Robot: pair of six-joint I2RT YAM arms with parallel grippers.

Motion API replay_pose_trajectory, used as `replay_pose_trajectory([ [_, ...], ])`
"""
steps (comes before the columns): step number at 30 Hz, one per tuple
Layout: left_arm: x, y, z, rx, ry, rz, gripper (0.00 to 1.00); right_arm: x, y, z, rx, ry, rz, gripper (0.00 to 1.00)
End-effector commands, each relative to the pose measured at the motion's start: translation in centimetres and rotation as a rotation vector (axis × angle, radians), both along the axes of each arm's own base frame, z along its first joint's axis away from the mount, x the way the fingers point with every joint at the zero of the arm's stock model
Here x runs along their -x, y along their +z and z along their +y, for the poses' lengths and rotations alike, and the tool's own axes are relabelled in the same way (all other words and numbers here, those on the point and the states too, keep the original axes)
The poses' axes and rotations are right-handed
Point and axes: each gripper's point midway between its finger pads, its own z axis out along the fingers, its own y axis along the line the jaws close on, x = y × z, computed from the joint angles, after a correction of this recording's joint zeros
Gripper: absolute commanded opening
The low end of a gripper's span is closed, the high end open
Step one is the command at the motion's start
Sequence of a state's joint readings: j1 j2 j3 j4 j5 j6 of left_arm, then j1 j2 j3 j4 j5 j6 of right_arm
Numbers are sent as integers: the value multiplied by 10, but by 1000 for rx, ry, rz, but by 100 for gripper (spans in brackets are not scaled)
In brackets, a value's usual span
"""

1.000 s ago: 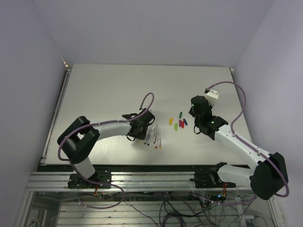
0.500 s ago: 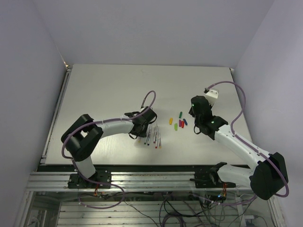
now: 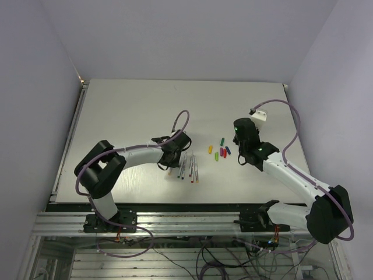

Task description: Insert the pens into the pen caps

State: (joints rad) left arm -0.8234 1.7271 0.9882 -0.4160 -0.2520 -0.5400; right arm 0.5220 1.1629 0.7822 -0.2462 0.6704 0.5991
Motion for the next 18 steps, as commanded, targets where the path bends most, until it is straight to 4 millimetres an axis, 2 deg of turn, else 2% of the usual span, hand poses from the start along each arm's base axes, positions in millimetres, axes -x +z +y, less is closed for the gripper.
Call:
replay_pose_trajectory([
  [1, -1, -19, 42, -121, 39, 57, 7, -6, -6, 7, 23, 42, 49, 25],
  [6, -40, 24, 36, -78, 60, -81, 7, -13, -21, 24, 26, 123, 112, 30],
  [10, -62, 55, 26, -10, 82, -177, 7, -21, -31, 44, 4, 199, 147, 33],
  [14, -77, 76, 19, 64, 108, -264, 7, -29, -43, 62, -20, 256, 195, 38],
  [18, -84, 92, 24, 101, 131, -350, 7, -34, -59, 82, -49, 321, 256, 36],
])
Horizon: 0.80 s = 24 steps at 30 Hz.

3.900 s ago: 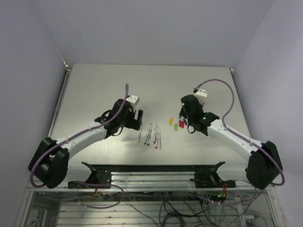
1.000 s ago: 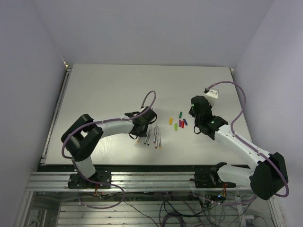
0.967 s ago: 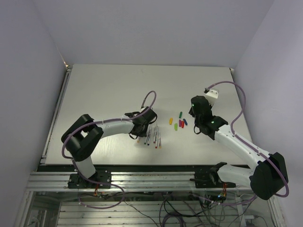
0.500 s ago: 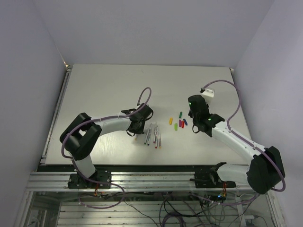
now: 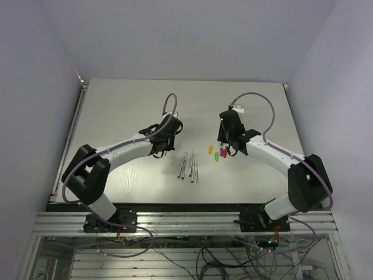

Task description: Insert the pens into the pen caps

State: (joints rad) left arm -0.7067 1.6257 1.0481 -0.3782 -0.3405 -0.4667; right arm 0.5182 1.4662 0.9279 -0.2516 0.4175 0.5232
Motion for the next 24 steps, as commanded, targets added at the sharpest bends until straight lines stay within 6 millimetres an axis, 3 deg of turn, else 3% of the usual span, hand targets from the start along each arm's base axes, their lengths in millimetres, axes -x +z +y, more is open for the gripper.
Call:
replay_pose_trajectory([
  [1, -22, 35, 2, 58, 29, -166, 7, -8, -9, 31, -67, 106, 50, 35],
  [4, -24, 46, 8, 74, 32, -224, 7, -5, -27, 44, -96, 151, 109, 33],
  [7, -27, 53, 14, 118, 46, -258, 7, -10, -32, 58, -127, 179, 136, 32],
  [11, -28, 50, 22, 199, 86, -255, 7, -11, -42, 67, -134, 210, 165, 31],
  [18, -27, 53, 29, 190, 87, -267, 7, -10, -52, 68, -115, 214, 211, 31],
  [24, -26, 51, 28, 187, 77, -257, 7, -4, -57, 64, -107, 196, 227, 39],
])
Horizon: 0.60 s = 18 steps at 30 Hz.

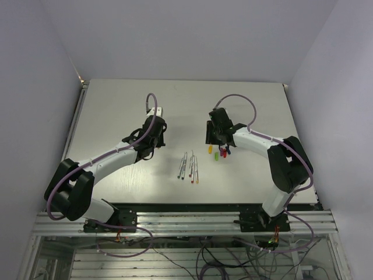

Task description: Insert the pens into the pen caps

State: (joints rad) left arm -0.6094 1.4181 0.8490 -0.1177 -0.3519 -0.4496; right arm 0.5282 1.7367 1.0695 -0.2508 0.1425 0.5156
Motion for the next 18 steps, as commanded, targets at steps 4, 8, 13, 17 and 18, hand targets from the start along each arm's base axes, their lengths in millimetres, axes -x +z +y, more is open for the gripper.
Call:
replay_pose_trajectory([
  [4, -6, 13, -9, 45, -32, -39, 7, 8, -5, -1, 10, -6, 26, 39],
  [8, -10, 16, -12, 52, -48, -46, 7, 10, -11, -1, 23, -10, 47, 38],
  [13, -15, 18, -16, 63, -63, -50, 7, 12, -14, -5, 40, -34, 67, 38],
  [17, -17, 18, -19, 64, -74, -47, 7, 16, -21, -6, 51, -33, 92, 38],
  [18, -17, 19, -19, 64, -77, -48, 7, 16, -23, -6, 52, -29, 98, 38],
])
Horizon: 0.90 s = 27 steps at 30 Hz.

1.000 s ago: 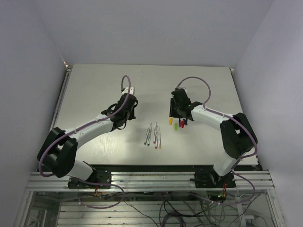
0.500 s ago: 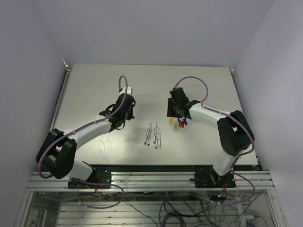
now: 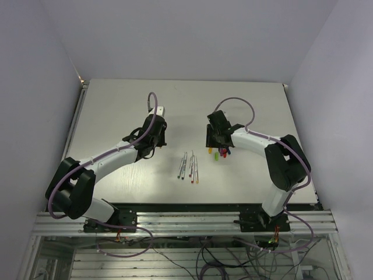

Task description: Insert the pens into the pen caps

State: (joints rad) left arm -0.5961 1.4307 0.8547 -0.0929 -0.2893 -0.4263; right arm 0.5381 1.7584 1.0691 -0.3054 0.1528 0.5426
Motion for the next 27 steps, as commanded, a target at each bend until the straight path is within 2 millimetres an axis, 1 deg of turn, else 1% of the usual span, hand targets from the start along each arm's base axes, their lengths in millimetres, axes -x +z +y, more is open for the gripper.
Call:
replay_pose_trajectory([
  [1, -14, 18, -11, 40, -28, -48, 7, 3, -9, -1, 21, -12, 32, 38],
  [9, -15, 13, -14, 42, -46, -30, 7, 3, -21, -1, 39, -12, 66, 38],
  [11, -15, 13, -14, 44, -51, -27, 7, 3, -23, -1, 41, -10, 72, 36],
  [14, -16, 11, -14, 40, -53, -19, 7, 4, -26, -2, 49, -15, 84, 28],
  [16, -18, 12, -14, 41, -50, -22, 7, 6, -27, -3, 58, -17, 99, 27],
  [23, -19, 11, -13, 40, -53, -21, 7, 18, -28, -11, 89, -16, 137, 32],
  [27, -20, 10, -13, 40, -53, -18, 7, 23, -29, -13, 97, -10, 152, 31],
])
